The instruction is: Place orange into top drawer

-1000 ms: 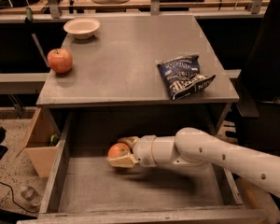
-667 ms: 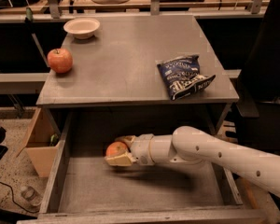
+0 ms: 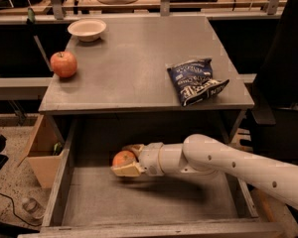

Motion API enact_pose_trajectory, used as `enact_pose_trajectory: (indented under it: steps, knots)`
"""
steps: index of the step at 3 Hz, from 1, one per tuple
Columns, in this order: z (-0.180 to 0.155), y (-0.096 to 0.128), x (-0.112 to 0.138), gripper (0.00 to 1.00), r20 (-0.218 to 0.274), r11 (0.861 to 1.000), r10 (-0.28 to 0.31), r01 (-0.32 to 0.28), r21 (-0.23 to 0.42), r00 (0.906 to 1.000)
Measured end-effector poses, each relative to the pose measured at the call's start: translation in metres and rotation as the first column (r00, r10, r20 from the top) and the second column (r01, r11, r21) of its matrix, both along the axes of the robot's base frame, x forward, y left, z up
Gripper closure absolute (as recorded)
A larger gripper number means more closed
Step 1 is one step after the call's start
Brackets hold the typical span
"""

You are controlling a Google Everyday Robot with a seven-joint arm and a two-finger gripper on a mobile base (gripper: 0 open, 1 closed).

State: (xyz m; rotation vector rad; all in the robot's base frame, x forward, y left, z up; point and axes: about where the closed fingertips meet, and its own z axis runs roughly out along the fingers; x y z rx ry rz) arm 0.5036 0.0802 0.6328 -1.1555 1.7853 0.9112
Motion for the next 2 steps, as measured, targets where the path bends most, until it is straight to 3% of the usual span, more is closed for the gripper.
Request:
enact_pose_trajectory:
  steps: [2]
  knots:
    - [0.0000, 0.0041, -0.0018, 0.00, -0.001, 1.000, 0.008, -0.008, 0.001, 1.0000]
